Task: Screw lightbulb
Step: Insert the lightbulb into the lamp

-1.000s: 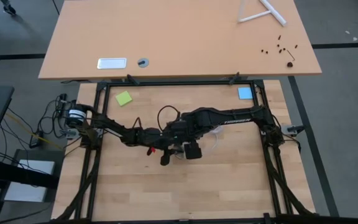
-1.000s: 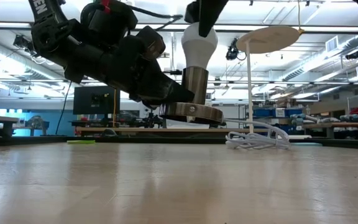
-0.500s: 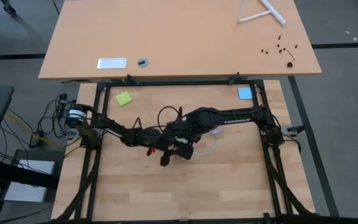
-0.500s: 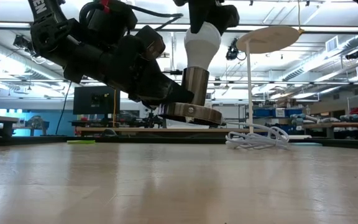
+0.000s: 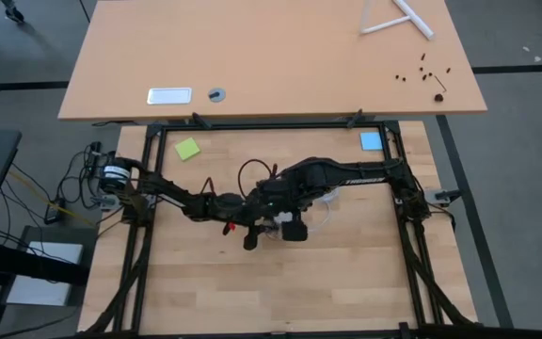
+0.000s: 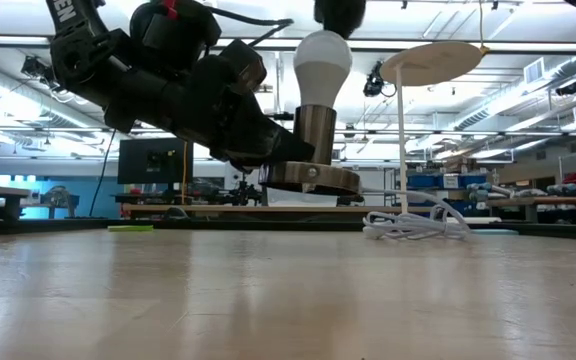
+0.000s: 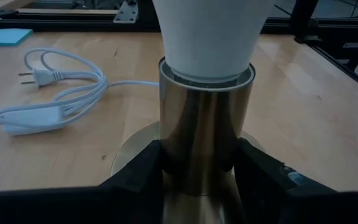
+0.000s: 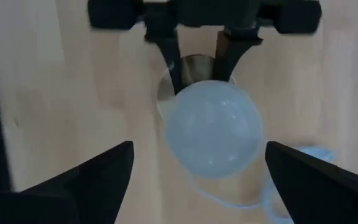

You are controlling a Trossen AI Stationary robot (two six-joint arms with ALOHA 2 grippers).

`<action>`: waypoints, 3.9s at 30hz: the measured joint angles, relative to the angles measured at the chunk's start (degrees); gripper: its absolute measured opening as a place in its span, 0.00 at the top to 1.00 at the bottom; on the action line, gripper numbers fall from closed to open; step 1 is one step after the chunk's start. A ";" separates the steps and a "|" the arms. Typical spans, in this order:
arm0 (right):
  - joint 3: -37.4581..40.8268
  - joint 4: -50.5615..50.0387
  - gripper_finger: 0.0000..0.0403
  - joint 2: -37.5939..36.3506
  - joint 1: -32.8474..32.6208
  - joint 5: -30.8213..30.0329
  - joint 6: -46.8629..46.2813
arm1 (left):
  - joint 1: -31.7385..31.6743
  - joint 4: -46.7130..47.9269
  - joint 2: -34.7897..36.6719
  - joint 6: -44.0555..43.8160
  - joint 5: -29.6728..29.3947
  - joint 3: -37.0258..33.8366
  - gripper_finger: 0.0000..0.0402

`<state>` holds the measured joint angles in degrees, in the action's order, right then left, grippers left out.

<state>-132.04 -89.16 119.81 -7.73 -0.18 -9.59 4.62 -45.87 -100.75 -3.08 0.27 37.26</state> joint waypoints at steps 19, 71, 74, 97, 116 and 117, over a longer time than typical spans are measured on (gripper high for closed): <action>0.53 3.60 0.07 0.00 -0.89 -3.18 23.72 | 0.00 0.32 -0.02 -0.04 0.39 -0.05 0.60; 9.39 6.86 0.27 0.11 1.27 1.09 -27.71 | 0.07 0.38 -0.09 -0.59 0.77 -0.10 0.60; 9.39 7.49 0.23 0.11 1.23 2.36 -26.64 | 0.11 0.16 -0.09 -0.17 0.84 -0.10 0.60; 9.37 7.71 0.07 0.11 0.49 -1.12 16.21 | 0.04 0.24 -0.09 -0.12 0.28 -0.10 0.60; 9.37 9.81 0.08 0.11 -1.33 -4.73 38.26 | 0.04 0.35 -0.09 0.01 0.35 -0.10 0.60; 9.37 9.81 0.08 0.11 -1.37 -4.73 38.80 | 0.04 0.35 -0.09 0.01 0.37 -0.10 0.60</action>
<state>-122.67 -79.35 119.92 -9.10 -4.91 29.21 4.67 -45.52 -100.84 -3.07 0.64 37.17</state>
